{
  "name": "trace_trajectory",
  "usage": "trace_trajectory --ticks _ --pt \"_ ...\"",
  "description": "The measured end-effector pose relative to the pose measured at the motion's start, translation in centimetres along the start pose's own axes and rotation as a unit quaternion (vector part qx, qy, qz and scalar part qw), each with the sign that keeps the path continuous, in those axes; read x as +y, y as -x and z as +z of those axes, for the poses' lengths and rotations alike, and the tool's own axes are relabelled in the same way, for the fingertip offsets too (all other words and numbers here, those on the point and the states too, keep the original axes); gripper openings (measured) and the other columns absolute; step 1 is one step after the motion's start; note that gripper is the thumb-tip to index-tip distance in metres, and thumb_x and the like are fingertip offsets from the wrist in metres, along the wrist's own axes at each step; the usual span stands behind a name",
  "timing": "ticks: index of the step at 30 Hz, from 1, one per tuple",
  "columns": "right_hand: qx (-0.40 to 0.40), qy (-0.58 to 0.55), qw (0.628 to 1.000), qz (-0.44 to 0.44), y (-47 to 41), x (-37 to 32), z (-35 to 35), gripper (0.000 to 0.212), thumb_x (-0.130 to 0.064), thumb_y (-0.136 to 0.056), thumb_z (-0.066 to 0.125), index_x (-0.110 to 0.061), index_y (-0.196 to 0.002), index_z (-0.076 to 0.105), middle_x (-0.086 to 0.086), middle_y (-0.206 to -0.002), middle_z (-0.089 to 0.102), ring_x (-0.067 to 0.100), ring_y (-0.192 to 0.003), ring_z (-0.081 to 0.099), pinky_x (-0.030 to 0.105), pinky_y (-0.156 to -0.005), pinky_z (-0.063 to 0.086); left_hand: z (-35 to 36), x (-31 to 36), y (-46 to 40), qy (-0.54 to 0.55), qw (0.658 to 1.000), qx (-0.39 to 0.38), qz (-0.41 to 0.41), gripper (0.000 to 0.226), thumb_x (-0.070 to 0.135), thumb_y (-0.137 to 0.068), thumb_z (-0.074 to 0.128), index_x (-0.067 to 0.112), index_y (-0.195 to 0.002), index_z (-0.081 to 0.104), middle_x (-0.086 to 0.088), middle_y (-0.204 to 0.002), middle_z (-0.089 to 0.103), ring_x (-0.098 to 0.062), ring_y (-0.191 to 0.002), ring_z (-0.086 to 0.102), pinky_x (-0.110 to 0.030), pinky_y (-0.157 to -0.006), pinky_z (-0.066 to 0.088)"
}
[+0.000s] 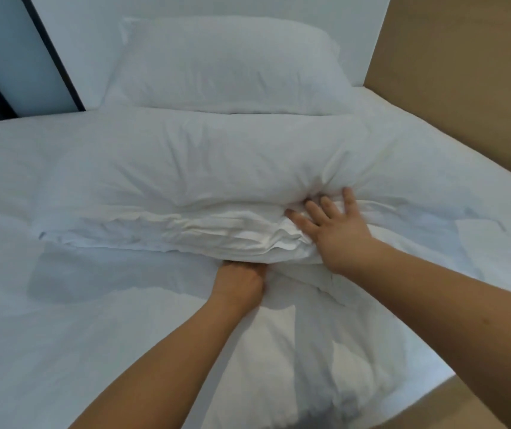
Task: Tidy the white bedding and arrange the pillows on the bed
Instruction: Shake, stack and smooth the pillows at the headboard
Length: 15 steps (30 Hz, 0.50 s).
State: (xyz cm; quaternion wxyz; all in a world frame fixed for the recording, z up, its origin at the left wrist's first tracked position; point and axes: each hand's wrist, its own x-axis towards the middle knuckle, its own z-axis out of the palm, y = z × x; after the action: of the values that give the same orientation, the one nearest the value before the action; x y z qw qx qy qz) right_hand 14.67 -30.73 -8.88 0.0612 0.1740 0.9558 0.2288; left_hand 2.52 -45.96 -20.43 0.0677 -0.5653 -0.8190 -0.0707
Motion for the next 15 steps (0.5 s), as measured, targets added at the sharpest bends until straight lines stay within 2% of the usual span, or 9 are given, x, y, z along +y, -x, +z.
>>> trace_trajectory --ticks 1,3,6,8,10,12,15 --pt "-0.016 -0.011 1.0 0.004 -0.1 -0.1 0.1 0.077 -0.032 -0.093 0.041 -0.033 -0.153 -0.007 0.005 -0.158 0.008 0.029 -0.146 0.007 0.064 -0.113 -0.006 0.4 0.1 -0.1 -0.005 1.0 0.01 -0.01 0.051 0.012 -0.033 0.086 0.01 -0.082 0.075 -0.009 -0.069 0.069 -0.03 -0.059 0.064 -0.032 -0.057 0.052" --pt "0.001 -0.03 1.0 0.009 -1.0 -0.1 0.2 0.076 -0.032 -0.092 0.041 -0.034 -0.153 -0.004 0.003 -0.157 0.011 0.027 -0.146 0.009 0.064 -0.113 -0.007 1.0 0.1 0.0 -0.018 0.999 0.016 -0.035 0.057 0.014 -0.042 0.082 0.008 -0.099 0.074 -0.012 -0.088 0.071 -0.035 -0.077 0.066 -0.044 -0.074 0.055" --pt "0.068 -0.056 0.995 0.035 -3.5 0.0 0.3 0.071 -0.027 -0.085 0.051 -0.032 -0.15 0.022 0.005 -0.144 0.033 0.032 -0.134 0.029 0.067 -0.112 0.0 1.9 0.0 -0.3 -0.038 0.998 0.024 -0.054 0.057 0.017 -0.056 0.065 0.01 -0.113 0.07 -0.014 -0.106 0.069 -0.039 -0.094 0.063 -0.051 -0.083 0.053" --pt "0.095 -0.067 0.991 0.065 -5.3 -0.3 0.2 0.066 -0.023 -0.081 0.055 -0.028 -0.143 0.036 0.008 -0.139 0.038 0.035 -0.132 0.033 0.07 -0.11 0.001 2.5 -0.1 -0.6 -0.023 0.998 0.016 -0.062 0.058 0.017 -0.064 0.054 0.01 -0.121 0.066 -0.017 -0.111 0.067 -0.042 -0.099 0.063 -0.054 -0.088 0.05" --pt "0.143 -0.077 0.983 0.081 -7.0 -0.4 0.6 0.06 -0.023 -0.079 0.056 -0.022 -0.138 0.044 0.011 -0.14 0.041 0.039 -0.134 0.033 0.072 -0.109 0.001 3.2 -0.3 -0.7 -0.011 0.998 -0.002 -0.066 0.065 0.019 -0.07 0.055 0.013 -0.135 0.056 -0.017 -0.123 0.062 -0.042 -0.112 0.058 -0.056 -0.098 0.044" --pt "0.18 -0.079 0.976 0.091 -8.5 -0.2 1.1 0.059 -0.023 -0.08 0.056 -0.018 -0.137 0.046 0.015 -0.139 0.044 0.042 -0.133 0.035 0.073 -0.108 0.001 3.7 -0.4 -0.5 -0.015 0.998 -0.005 -0.063 0.07 0.022 -0.073 0.056 0.017 -0.142 0.048 -0.017 -0.135 0.056 -0.04 -0.123 0.052 -0.056 -0.105 0.04" --pt "0.173 -0.075 0.977 0.099 -10.6 -0.1 1.7 0.065 -0.022 -0.081 0.054 -0.019 -0.144 0.037 0.016 -0.143 0.04 0.042 -0.135 0.03 0.072 -0.109 -0.002 3.9 -0.6 -0.8 -0.026 0.998 0.03 -0.053 0.067 0.024 -0.076 0.045 0.017 -0.143 0.047 -0.015 -0.14 0.052 -0.038 -0.127 0.049 -0.052 -0.107 0.039"
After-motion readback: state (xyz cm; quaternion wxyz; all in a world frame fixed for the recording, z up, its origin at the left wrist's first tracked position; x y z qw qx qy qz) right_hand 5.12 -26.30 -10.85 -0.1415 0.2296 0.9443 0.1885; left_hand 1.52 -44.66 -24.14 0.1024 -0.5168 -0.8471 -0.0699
